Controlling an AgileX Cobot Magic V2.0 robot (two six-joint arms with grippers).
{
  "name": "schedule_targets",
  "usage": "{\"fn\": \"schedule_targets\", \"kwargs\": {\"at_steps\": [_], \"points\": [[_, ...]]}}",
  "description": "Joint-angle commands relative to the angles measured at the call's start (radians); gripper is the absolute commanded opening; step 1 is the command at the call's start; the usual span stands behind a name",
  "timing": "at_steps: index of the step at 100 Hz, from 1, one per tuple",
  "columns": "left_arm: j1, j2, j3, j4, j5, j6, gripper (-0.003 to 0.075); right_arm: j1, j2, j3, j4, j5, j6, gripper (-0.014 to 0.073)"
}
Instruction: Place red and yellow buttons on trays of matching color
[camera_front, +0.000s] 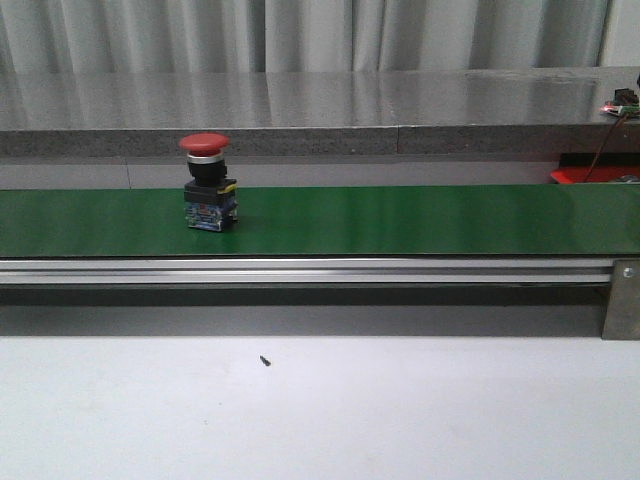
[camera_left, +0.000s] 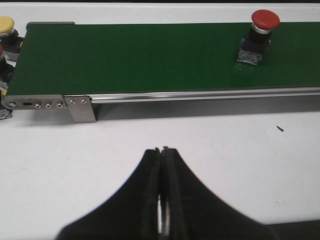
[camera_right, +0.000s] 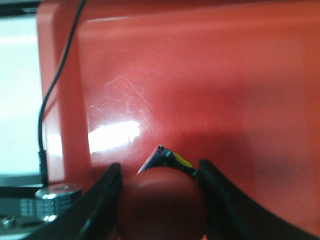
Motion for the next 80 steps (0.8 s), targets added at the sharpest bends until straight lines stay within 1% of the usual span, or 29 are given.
{"fn": "schedule_targets", "kwargs": {"at_steps": [1, 18, 23, 30, 35, 48, 54, 63, 67, 80], "points": [[-0.008, 0.007, -0.027, -0.016, -0.059, 0.000, -0.0020, -0.005, -0.024, -0.070, 0.004, -0.009, -0.006, 0.0162], [-0.008, 0.007, -0.027, -0.016, -0.059, 0.000, -0.0020, -0.005, 0.022, -0.092, 0.017, -0.009, -0.006, 0.0167], [-0.008, 0.007, -0.027, -0.016, -0.059, 0.000, -0.0020, -0.005, 0.028, -0.095, 0.021, -0.005, -0.008, 0.0180], [-0.008, 0.007, -0.027, -0.016, -0.059, 0.000, -0.0020, -0.005, 0.036, -0.095, 0.023, 0.003, -0.008, 0.0246], [-0.008, 0.007, -0.027, -0.016, -0.059, 0.000, -0.0020, -0.005, 0.044, -0.095, 0.023, 0.005, -0.009, 0.0315], [-0.008, 0.007, -0.027, -0.016, -0.059, 0.000, -0.0020, -0.005, 0.046, -0.095, 0.023, -0.004, -0.009, 0.0435], [-0.008, 0.007, -0.027, -0.016, -0.059, 0.000, -0.0020, -0.005, 0.044, -0.103, 0.023, -0.004, -0.009, 0.0511], [-0.008, 0.007, -0.027, -0.016, -0.059, 0.000, -0.0020, -0.005, 0.042, -0.128, 0.025, 0.029, -0.009, 0.0608], [-0.008, 0.007, -0.027, -0.016, -0.059, 0.000, -0.0020, -0.005, 0.038, -0.140, 0.025, 0.044, -0.009, 0.0629], [-0.008, 0.007, -0.027, -0.016, -0.059, 0.000, -0.0020, -0.005, -0.003, -0.146, 0.024, 0.049, -0.009, 0.0629]]}}
